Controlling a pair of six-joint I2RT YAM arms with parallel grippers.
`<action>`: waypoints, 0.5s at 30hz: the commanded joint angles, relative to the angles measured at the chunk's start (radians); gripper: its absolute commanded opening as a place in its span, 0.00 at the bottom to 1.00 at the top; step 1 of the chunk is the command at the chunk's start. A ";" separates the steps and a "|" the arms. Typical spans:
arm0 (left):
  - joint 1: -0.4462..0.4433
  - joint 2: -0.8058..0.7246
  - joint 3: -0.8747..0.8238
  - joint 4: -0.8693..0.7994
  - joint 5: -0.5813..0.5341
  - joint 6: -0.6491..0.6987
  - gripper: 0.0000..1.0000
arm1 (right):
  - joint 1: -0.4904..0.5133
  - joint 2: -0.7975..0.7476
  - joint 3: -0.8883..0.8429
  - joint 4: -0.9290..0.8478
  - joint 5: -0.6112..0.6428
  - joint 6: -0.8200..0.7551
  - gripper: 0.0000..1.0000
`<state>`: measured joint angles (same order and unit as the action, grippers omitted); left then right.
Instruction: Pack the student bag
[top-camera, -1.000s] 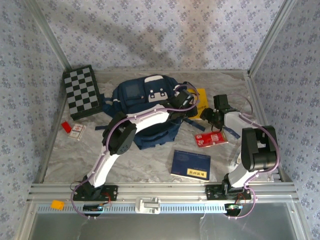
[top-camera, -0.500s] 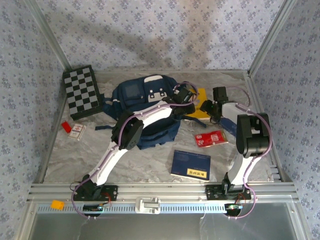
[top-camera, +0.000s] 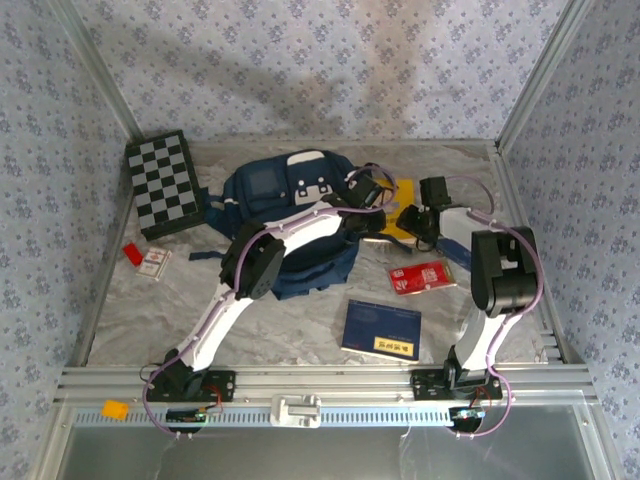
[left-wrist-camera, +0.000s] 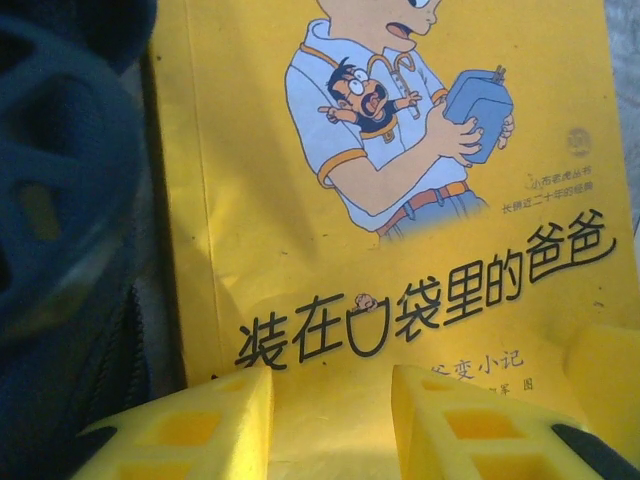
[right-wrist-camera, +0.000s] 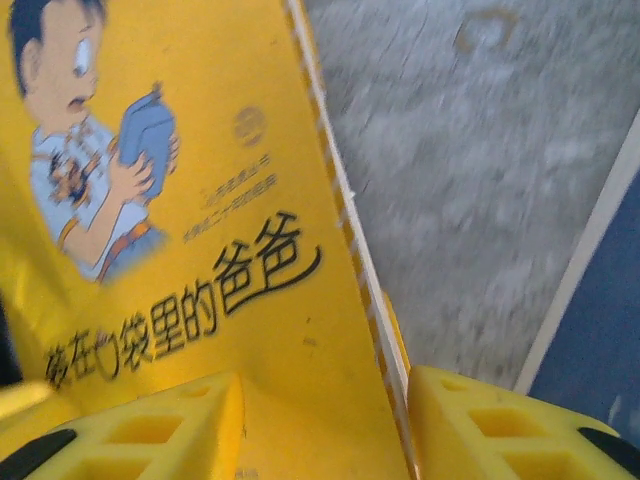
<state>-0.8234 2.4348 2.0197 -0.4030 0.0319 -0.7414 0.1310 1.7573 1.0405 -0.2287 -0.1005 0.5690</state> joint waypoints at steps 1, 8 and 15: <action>0.020 -0.035 -0.064 -0.108 -0.026 0.057 0.36 | 0.054 -0.097 -0.087 -0.048 -0.054 0.036 0.46; 0.030 -0.073 -0.119 -0.090 -0.050 0.050 0.36 | 0.043 -0.188 -0.178 -0.022 -0.045 0.082 0.44; 0.030 -0.057 -0.081 -0.083 -0.049 0.038 0.39 | 0.015 -0.092 -0.121 0.003 -0.055 0.081 0.57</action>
<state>-0.8158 2.3783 1.9320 -0.3908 0.0296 -0.7078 0.1482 1.6192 0.8913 -0.2333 -0.1375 0.6399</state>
